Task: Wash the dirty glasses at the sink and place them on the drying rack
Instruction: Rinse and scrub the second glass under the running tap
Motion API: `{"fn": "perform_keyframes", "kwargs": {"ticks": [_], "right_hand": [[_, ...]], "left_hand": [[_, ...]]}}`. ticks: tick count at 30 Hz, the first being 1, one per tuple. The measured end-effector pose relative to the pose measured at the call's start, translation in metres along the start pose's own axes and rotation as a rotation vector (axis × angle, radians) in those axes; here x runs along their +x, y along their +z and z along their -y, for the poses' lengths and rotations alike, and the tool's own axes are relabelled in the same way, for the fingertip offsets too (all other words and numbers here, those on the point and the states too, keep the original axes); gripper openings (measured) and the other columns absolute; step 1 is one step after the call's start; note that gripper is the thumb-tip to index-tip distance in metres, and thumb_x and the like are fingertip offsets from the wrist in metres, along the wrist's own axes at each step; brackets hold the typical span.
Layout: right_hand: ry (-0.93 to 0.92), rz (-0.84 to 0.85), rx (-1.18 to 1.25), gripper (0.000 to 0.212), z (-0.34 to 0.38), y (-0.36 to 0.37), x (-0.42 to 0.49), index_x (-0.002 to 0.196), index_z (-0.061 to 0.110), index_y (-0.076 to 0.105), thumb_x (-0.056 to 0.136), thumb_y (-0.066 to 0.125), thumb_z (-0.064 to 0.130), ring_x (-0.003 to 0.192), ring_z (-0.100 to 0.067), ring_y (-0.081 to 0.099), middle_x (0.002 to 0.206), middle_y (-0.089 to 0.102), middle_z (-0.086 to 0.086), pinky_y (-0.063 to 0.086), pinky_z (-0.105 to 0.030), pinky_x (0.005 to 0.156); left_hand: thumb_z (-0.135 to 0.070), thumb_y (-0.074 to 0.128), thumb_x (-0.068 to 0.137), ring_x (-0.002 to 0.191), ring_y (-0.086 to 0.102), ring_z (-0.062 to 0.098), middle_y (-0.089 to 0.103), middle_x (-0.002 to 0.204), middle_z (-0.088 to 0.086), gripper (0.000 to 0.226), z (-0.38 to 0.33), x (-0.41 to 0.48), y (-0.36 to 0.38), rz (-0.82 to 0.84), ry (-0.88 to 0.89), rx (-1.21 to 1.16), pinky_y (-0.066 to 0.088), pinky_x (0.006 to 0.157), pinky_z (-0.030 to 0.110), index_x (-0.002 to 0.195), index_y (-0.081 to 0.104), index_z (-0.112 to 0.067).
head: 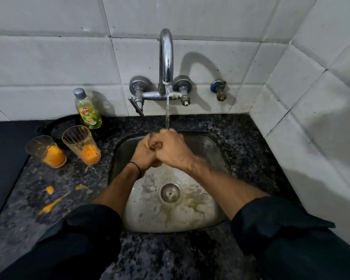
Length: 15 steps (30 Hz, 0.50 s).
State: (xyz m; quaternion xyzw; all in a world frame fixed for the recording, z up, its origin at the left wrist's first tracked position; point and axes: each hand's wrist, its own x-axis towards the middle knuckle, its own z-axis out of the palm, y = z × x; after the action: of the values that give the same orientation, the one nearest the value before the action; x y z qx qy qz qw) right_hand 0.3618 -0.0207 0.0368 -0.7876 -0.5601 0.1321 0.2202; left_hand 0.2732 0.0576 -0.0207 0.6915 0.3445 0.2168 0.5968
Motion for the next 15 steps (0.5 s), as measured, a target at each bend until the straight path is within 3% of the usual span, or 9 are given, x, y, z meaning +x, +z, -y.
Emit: {"fn": "perform_keyframes", "kwargs": {"ticks": [2, 3, 6, 8, 10, 12, 15], "right_hand": [[-0.242, 0.026, -0.175, 0.017, -0.009, -0.004, -0.002, 0.086, 0.032, 0.068, 0.081, 0.059, 0.018, 0.089, -0.011, 0.044, 0.089, 0.055, 0.009, 0.027, -0.036, 0.083], [-0.282, 0.139, -0.164, 0.018, -0.013, -0.011, 0.000, 0.085, 0.031, 0.064, 0.081, 0.059, 0.014, 0.086, -0.010, 0.045, 0.088, 0.055, 0.010, 0.025, -0.033, 0.081], [-0.223, 0.508, -0.200, 0.014, -0.014, -0.028, 0.004, 0.093, 0.020, 0.062, 0.085, 0.062, 0.008, 0.077, -0.011, 0.050, 0.080, 0.052, 0.008, 0.035, -0.023, 0.064], [-0.255, 0.609, -0.347, 0.021, -0.014, -0.029, 0.009, 0.108, 0.014, 0.065, 0.088, 0.061, 0.011, 0.082, -0.014, 0.051, 0.090, 0.055, 0.002, 0.036, -0.023, 0.059], [-0.261, 0.636, -0.329, 0.020, -0.013, -0.021, 0.009, 0.107, 0.012, 0.064, 0.087, 0.062, 0.013, 0.083, -0.017, 0.053, 0.093, 0.058, -0.002, 0.045, -0.029, 0.065], [-0.138, 0.619, -0.044, 0.002, -0.015, -0.014, 0.007, 0.083, 0.007, 0.063, 0.082, 0.065, 0.006, 0.074, -0.017, 0.055, 0.082, 0.059, -0.004, 0.049, -0.032, 0.065], [0.128, 0.521, 0.555, 0.015, -0.021, -0.014, 0.001, 0.073, 0.005, 0.064, 0.088, 0.066, 0.007, 0.073, -0.013, 0.056, 0.077, 0.060, -0.006, 0.047, -0.025, 0.069]], "left_hand": [[0.001, 0.069, 0.064, 0.071, 0.058, 0.009, 0.066, 0.080, -0.002, 0.036, 0.003, 0.000, -0.005, 0.011, 0.013, -0.049, 0.051, 0.054, 0.024, 0.098, 0.061, -0.009], [0.004, 0.071, 0.060, 0.073, 0.058, 0.010, 0.066, 0.082, -0.003, 0.043, 0.003, -0.001, -0.007, 0.052, 0.022, -0.030, 0.051, 0.054, 0.024, 0.100, 0.062, -0.008], [-0.001, 0.079, 0.051, 0.080, 0.062, 0.006, 0.066, 0.089, -0.004, 0.057, 0.003, -0.002, -0.006, 0.240, 0.077, 0.109, 0.053, 0.067, 0.021, 0.103, 0.063, -0.017], [-0.017, 0.078, 0.044, 0.080, 0.064, -0.001, 0.068, 0.091, -0.003, 0.064, 0.003, -0.002, -0.007, 0.299, 0.094, 0.162, 0.054, 0.073, 0.020, 0.105, 0.061, -0.024], [-0.020, 0.079, 0.044, 0.088, 0.064, 0.006, 0.071, 0.101, 0.005, 0.073, 0.002, 0.001, -0.010, 0.300, 0.123, 0.289, 0.056, 0.082, 0.033, 0.115, 0.062, -0.017], [-0.024, 0.080, 0.046, 0.094, 0.066, 0.007, 0.072, 0.105, -0.002, 0.073, 0.002, 0.004, -0.014, 0.271, 0.149, 0.464, 0.057, 0.086, 0.038, 0.116, 0.063, -0.021], [-0.036, 0.080, 0.042, 0.087, 0.068, 0.013, 0.071, 0.096, -0.009, 0.064, -0.001, 0.000, -0.015, 0.212, 0.132, 0.502, 0.058, 0.077, 0.043, 0.103, 0.062, -0.031]]}}
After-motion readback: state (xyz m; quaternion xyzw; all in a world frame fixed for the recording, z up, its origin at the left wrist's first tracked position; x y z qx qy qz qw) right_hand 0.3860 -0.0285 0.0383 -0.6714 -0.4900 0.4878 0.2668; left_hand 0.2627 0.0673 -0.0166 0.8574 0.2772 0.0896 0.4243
